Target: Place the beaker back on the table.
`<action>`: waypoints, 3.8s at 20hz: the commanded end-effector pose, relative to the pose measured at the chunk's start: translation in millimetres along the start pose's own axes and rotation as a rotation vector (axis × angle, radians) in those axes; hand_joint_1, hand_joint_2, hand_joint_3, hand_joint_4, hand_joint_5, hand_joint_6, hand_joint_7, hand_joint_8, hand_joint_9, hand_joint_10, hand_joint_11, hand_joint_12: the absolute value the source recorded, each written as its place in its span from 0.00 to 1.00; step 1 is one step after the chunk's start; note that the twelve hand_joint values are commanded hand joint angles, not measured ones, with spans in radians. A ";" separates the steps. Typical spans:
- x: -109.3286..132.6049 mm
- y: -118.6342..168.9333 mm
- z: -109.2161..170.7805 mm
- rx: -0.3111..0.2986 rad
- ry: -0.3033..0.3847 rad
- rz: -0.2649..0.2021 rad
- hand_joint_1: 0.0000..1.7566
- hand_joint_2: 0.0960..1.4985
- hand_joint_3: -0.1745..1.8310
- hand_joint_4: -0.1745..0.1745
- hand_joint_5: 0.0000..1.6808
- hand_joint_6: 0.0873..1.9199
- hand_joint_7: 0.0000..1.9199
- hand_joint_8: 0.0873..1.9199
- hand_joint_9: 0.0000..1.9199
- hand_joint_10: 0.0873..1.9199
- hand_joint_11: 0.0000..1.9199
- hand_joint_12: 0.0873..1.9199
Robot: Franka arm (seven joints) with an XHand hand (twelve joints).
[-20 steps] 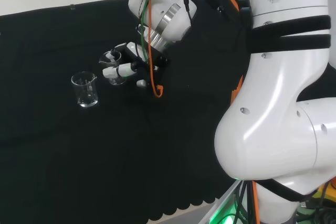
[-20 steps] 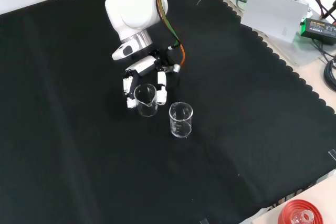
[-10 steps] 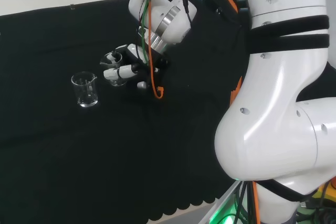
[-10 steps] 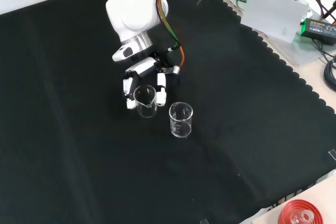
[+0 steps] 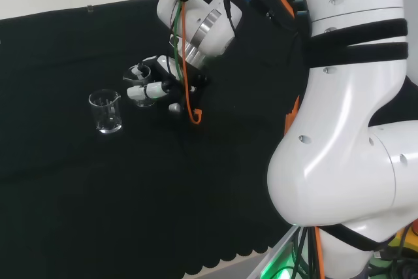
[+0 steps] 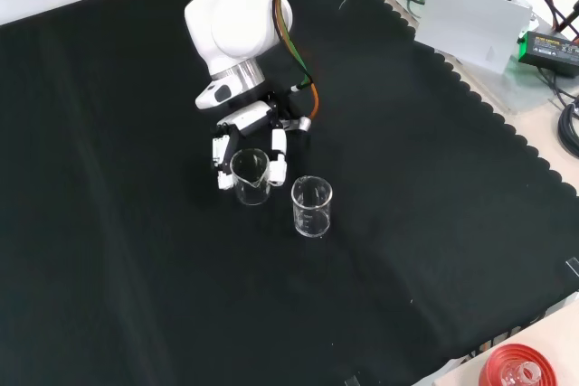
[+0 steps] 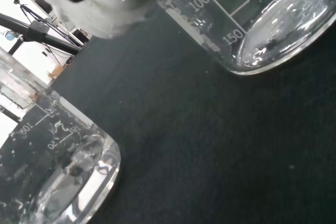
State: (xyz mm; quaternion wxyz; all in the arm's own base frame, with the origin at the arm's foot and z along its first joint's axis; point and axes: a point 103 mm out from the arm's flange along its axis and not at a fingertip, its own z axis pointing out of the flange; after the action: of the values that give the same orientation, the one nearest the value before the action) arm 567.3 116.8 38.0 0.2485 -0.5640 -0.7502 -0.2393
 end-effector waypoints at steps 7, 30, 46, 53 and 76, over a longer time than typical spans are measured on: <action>-8.2 -8.9 -2.4 0.026 -0.067 -0.005 0.73 0.71 0.00 0.20 0.68 0.34 0.68 0.28 0.65 0.40 0.55 0.44; -6.7 -12.6 -6.7 0.069 -0.093 -0.031 0.61 0.57 0.00 0.20 0.21 0.29 0.27 0.35 0.30 0.35 0.12 0.70; -8.9 -10.5 -7.5 0.154 -0.102 -0.003 0.49 0.51 0.00 0.17 0.17 0.09 0.12 0.39 0.13 0.44 0.00 0.72; -9.8 -10.5 -8.9 0.170 -0.104 0.005 0.47 0.50 0.00 0.17 0.13 0.01 0.01 0.39 0.04 0.46 0.00 0.68; -2.4 -43.7 -81.0 0.083 -0.157 0.022 0.46 0.50 0.00 0.15 0.13 0.00 0.00 0.35 0.01 0.48 0.00 0.67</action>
State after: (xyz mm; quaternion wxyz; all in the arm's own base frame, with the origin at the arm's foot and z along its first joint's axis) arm 550.5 76.6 76.5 0.2323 -0.5650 -0.7755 -0.1595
